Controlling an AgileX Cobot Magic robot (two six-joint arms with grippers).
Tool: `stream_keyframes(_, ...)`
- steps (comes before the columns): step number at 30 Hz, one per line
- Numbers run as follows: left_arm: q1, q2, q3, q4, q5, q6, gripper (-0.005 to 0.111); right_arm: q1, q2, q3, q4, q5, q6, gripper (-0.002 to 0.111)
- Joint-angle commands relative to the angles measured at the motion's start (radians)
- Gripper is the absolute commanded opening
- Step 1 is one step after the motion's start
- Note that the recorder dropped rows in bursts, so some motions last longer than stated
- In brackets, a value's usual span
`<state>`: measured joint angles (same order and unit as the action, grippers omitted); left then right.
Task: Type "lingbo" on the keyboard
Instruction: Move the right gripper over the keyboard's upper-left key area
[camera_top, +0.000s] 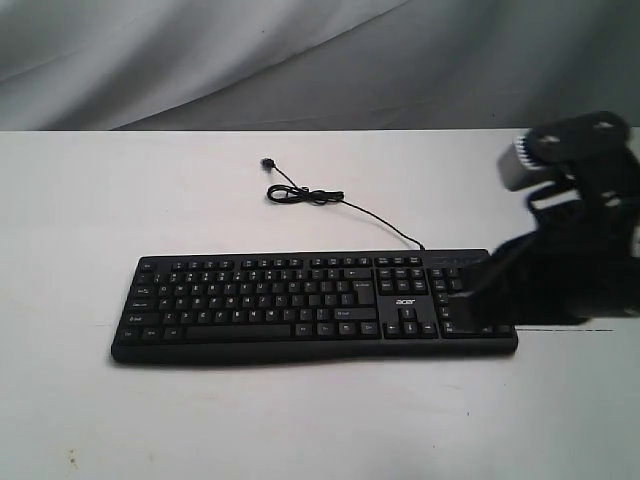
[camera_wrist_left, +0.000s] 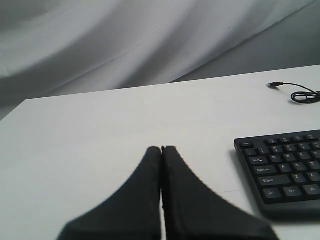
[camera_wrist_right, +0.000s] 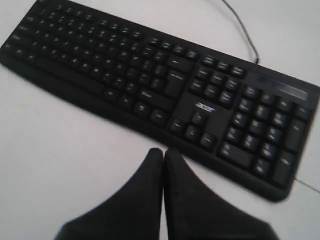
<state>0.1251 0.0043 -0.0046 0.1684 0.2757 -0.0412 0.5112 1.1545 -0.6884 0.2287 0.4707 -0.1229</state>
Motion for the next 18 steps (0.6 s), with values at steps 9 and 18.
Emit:
stream_keyframes(9,-0.007,-0.004,0.005,-0.002,-0.010,-0.004,0.000,0.103,0.479,-0.428,0.156,-0.032,-0.277,0.000)
stream_keyframes(18,-0.007,-0.004,0.005,-0.002,-0.010,-0.004,0.000,0.177,0.708,-0.523,0.212,-0.173,-0.403,0.000)
